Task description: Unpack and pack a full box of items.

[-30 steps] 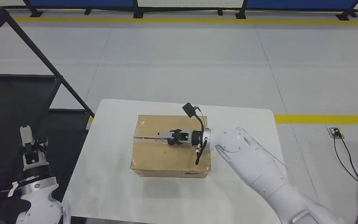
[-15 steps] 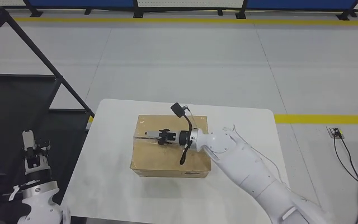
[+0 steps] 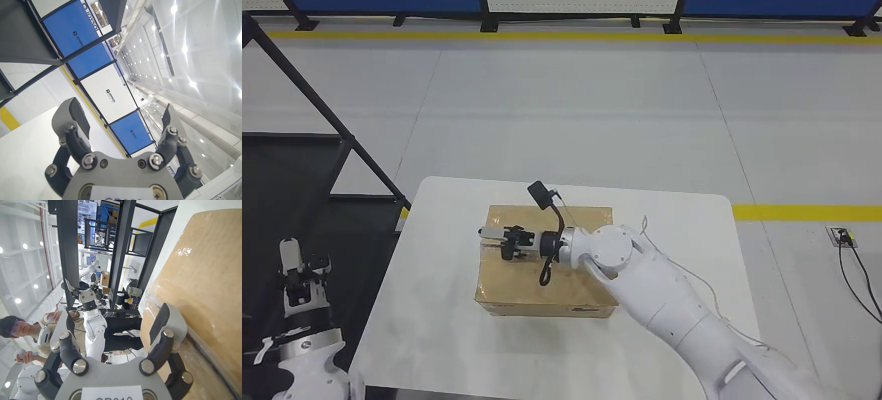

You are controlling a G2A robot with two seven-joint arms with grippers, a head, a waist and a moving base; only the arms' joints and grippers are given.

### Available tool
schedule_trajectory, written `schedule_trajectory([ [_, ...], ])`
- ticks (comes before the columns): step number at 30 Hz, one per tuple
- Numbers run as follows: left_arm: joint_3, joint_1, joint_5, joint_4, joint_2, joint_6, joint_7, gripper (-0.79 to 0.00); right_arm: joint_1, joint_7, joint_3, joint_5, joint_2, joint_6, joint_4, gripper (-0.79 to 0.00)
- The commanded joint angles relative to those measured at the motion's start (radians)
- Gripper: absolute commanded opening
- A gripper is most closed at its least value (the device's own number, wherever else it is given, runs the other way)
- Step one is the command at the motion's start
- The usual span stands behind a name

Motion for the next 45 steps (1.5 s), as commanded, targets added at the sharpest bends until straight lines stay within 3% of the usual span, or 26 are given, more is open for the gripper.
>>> schedule_trajectory([
  [1,-0.004,0.001,-0.005,0.003,0.001,-0.002,-0.001,0.000,0.007,-0.007,-0.008,0.005,-0.017,-0.003,0.022,0.000],
  [7,-0.014,0.007,-0.019,0.009,0.003,-0.006,-0.003,0.000,0.030,-0.054,-0.032,-0.004,-0.070,-0.023,0.095,0.000],
  [14,-0.016,0.011,-0.025,0.014,0.005,-0.008,-0.004,0.000,0.036,-0.087,-0.024,-0.004,-0.108,-0.124,0.216,0.000],
  [23,-0.008,0.010,-0.018,0.018,0.008,-0.003,-0.010,0.000,0.052,-0.025,-0.004,0.023,-0.147,-0.157,0.289,0.000],
  [33,0.028,0.006,0.015,0.012,0.010,-0.001,-0.033,0.000,0.076,0.081,0.039,0.007,-0.141,-0.196,0.296,0.000],
  [45,0.070,-0.010,0.042,0.012,0.012,-0.009,-0.031,0.000,0.070,0.133,0.101,-0.097,-0.081,-0.089,0.247,0.000],
])
